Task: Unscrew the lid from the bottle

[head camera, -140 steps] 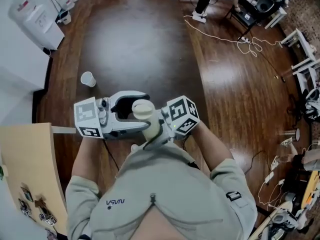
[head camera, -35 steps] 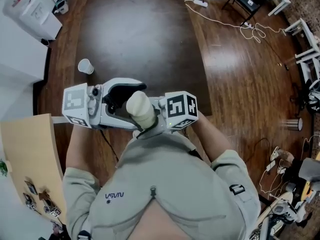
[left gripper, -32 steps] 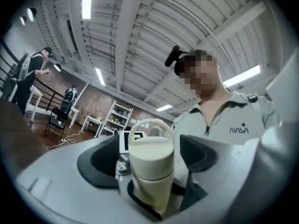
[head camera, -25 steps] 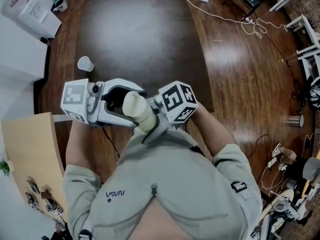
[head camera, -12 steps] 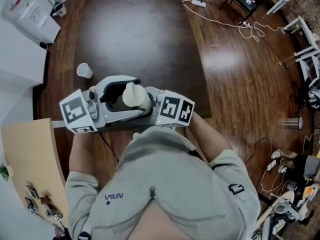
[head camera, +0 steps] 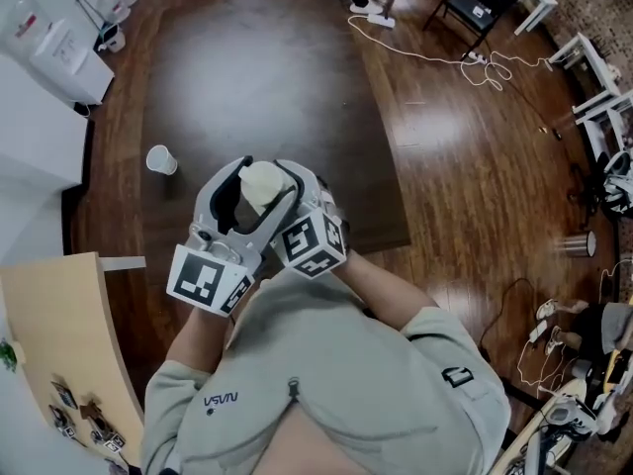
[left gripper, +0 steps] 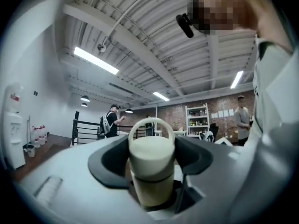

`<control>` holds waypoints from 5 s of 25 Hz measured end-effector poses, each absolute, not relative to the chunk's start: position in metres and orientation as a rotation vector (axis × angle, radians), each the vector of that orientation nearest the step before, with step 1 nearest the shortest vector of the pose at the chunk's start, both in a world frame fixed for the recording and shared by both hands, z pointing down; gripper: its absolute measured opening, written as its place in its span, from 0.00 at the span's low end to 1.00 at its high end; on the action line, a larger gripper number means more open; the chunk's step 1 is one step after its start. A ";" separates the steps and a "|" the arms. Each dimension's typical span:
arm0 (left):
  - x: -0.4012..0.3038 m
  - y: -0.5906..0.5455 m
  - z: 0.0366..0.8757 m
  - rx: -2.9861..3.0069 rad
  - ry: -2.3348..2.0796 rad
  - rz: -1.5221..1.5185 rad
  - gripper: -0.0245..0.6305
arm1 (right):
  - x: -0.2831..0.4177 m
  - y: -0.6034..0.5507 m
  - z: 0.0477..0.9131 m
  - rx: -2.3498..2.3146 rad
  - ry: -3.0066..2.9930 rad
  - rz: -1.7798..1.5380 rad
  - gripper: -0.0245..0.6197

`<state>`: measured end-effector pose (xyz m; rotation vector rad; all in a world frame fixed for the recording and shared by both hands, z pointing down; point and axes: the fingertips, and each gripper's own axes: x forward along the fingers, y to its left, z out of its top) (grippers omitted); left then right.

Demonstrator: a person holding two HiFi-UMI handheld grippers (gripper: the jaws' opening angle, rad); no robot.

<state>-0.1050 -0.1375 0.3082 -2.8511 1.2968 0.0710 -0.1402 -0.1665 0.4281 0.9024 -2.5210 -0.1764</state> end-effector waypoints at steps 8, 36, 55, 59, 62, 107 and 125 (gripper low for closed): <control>-0.098 -0.132 0.310 -3.018 1.073 0.079 0.60 | -0.149 -0.143 0.435 0.634 -2.616 -0.045 0.50; -0.100 -0.060 0.281 -3.400 -0.346 0.375 0.51 | -0.134 0.029 0.381 -1.163 -2.523 0.572 0.50; -0.105 -0.139 0.308 -2.881 1.276 0.077 0.50 | -0.156 -0.148 0.447 0.670 -2.612 -0.130 0.50; -0.113 -0.137 0.293 -2.870 1.272 0.148 0.50 | -0.152 -0.149 0.455 0.679 -2.622 -0.107 0.50; -0.128 -0.138 0.285 -2.843 1.299 0.195 0.50 | -0.145 -0.155 0.459 0.709 -2.625 -0.084 0.50; -0.153 -0.181 0.685 -2.898 1.365 -1.165 0.50 | -0.082 -0.203 0.612 0.836 -2.535 0.157 0.50; -0.168 -0.176 0.658 -2.978 1.463 -1.053 0.56 | -0.066 -0.188 0.628 0.846 -2.541 0.093 0.50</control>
